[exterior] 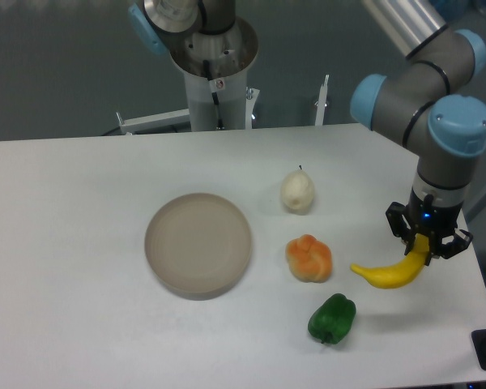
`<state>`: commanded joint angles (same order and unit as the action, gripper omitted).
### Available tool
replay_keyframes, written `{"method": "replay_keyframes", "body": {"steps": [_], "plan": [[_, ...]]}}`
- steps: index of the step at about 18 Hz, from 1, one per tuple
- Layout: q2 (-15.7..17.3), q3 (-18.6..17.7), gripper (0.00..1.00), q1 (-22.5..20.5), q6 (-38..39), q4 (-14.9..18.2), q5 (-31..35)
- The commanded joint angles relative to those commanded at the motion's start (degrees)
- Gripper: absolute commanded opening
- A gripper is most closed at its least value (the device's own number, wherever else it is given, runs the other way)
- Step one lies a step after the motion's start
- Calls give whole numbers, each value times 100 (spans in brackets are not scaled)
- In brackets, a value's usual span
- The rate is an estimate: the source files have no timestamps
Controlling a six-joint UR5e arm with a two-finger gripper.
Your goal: Pick up the banana from the table
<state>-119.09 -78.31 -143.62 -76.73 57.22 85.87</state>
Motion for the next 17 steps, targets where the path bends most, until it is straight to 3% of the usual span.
{"method": "replay_keyframes", "body": {"steps": [17], "plan": [[9, 97, 36, 79, -9, 0, 325]]}}
